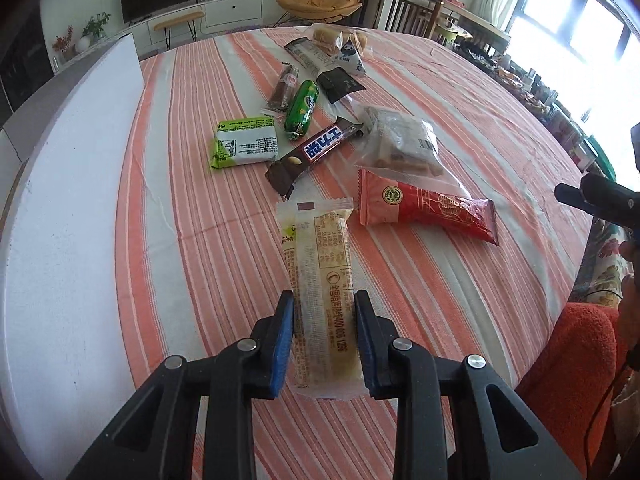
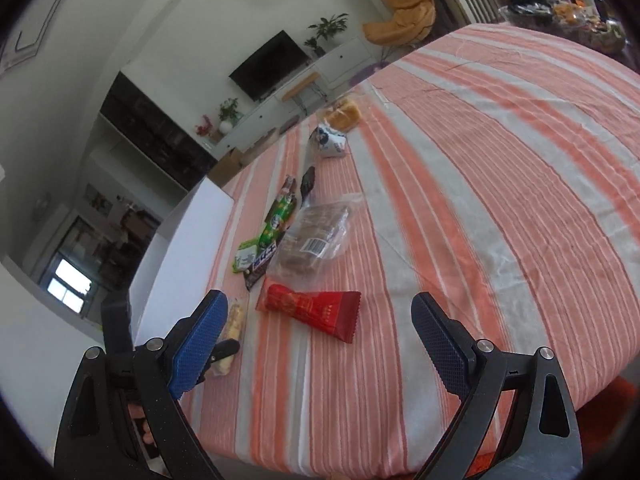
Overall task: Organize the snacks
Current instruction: 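Carry both snacks over the box and open both grippers to drop them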
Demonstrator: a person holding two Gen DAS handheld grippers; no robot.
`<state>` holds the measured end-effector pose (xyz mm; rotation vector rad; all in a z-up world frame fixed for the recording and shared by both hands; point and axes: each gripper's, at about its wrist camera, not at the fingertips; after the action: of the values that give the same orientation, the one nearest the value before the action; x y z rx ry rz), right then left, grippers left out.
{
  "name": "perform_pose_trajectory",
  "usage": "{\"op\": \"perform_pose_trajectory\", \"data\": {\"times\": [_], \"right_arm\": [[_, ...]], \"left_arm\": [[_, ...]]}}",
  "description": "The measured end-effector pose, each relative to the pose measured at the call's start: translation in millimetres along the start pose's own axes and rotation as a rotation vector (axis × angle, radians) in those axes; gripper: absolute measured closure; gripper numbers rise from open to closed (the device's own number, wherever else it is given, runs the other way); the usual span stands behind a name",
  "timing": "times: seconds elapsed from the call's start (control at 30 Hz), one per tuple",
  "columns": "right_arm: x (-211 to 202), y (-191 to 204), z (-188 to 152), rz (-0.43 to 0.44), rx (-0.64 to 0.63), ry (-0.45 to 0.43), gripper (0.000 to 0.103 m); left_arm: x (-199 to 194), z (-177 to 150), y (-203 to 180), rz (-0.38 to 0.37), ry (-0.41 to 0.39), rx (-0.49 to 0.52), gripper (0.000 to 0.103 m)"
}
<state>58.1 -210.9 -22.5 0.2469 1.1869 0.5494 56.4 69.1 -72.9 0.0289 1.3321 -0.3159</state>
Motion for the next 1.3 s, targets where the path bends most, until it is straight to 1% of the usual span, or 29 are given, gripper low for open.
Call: {"op": "perform_pose_trajectory", "data": {"times": [0.07, 0.1, 0.13, 0.17, 0.27, 0.3, 0.33, 0.37, 0.4, 0.43, 0.47, 0.53, 0.57, 0.6, 0.63, 0.73, 0.8, 0.87, 0.9, 0.93, 1.0, 1.07, 1.13, 1.17, 1.2, 1.23, 1.27, 1.3], "right_arm": [[23, 27, 17, -0.177, -0.205, 0.137, 0.008], [38, 41, 22, -0.237, -0.297, 0.205, 0.008], [55, 54, 25, -0.266, -0.377, 0.28, 0.01], [71, 64, 27, -0.283, -0.431, 0.341, 0.011], [115, 87, 33, -0.384, -0.556, 0.445, 0.012], [125, 92, 36, -0.41, -0.577, 0.463, 0.016], [134, 95, 38, -0.432, -0.588, 0.486, 0.021], [139, 95, 40, -0.463, -0.587, 0.496, 0.038], [142, 94, 42, -0.485, -0.569, 0.504, 0.064], [142, 91, 44, -0.477, -0.533, 0.515, 0.07], [139, 86, 44, -0.458, -0.497, 0.522, 0.078], [128, 75, 44, -0.427, -0.433, 0.521, 0.084], [120, 71, 43, -0.392, -0.391, 0.515, 0.086], [110, 65, 42, -0.332, -0.33, 0.507, 0.088], [100, 59, 42, -0.277, -0.278, 0.498, 0.088], [80, 36, 37, -0.168, -0.113, 0.475, 0.089], [68, 22, 34, -0.057, 0.003, 0.451, 0.09], [55, 18, 33, 0.039, 0.077, 0.409, 0.09], [49, 21, 34, 0.082, 0.097, 0.387, 0.09], [43, 31, 36, 0.127, 0.105, 0.363, 0.09], [31, 66, 42, 0.202, 0.073, 0.325, 0.09], [26, 122, 50, 0.274, -0.007, 0.297, 0.09], [24, 173, 63, 0.329, -0.088, 0.283, 0.09], [35, 208, 63, 0.355, -0.131, 0.28, 0.09], [40, 231, 64, 0.371, -0.162, 0.28, 0.09], [50, 254, 65, 0.38, -0.19, 0.28, 0.09], [62, 272, 69, 0.383, -0.208, 0.28, 0.09], [72, 286, 72, 0.382, -0.221, 0.279, 0.084]], "left_arm": [[-9, -6, 3, -0.023, -0.027, -0.022, 0.074], [-13, -9, 5, -0.031, -0.038, -0.031, 0.074], [-16, -11, 6, -0.04, -0.047, -0.039, 0.074], [-21, -14, 8, -0.054, -0.056, -0.05, 0.074], [-35, -23, 11, -0.081, -0.083, -0.065, 0.074], [-41, -26, 12, -0.086, -0.093, -0.066, 0.074], [-47, -29, 13, -0.089, -0.103, -0.067, 0.074], [-53, -33, 13, -0.092, -0.113, -0.068, 0.074], [-60, -37, 15, -0.097, -0.124, -0.068, 0.074], [-65, -40, 16, -0.099, -0.135, -0.067, 0.074], [-70, -44, 17, -0.099, -0.145, -0.067, 0.074], [-79, -51, 20, -0.105, -0.163, -0.072, 0.074], [-82, -53, 21, -0.112, -0.169, -0.077, 0.074], [-85, -55, 22, -0.119, -0.175, -0.081, 0.074], [-87, -56, 22, -0.124, -0.18, -0.085, 0.074], [-95, -56, 26, -0.151, -0.195, -0.101, 0.074], [-103, -56, 32, -0.177, -0.21, -0.124, 0.074], [-115, -57, 41, -0.193, -0.233, -0.147, 0.074], [-124, -59, 47, -0.188, -0.252, -0.162, 0.074], [-134, -60, 55, -0.181, -0.274, -0.177, 0.074], [-158, -65, 73, -0.155, -0.324, -0.214, 0.074], [-181, -71, 97, -0.098, -0.37, -0.263, 0.074], [-194, -78, 123, -0.016, -0.393, -0.321, 0.074], [-197, -81, 137, 0.033, -0.391, -0.355, 0.074], [-196, -82, 149, 0.082, -0.381, -0.382, 0.074], [-192, -83, 160, 0.138, -0.354, -0.401, 0.074], [-183, -82, 172, 0.212, -0.306, -0.42, 0.072], [-173, -80, 181, 0.268, -0.258, -0.434, 0.062]]}}
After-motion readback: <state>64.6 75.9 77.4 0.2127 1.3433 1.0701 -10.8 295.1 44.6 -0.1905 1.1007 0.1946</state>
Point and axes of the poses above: each gripper's, at about its wrist camera, not at the fingertips, and x roughly the way its jaws point, y to its left, z to its top, and after that the axes turned 15 degrees about y, right-handed
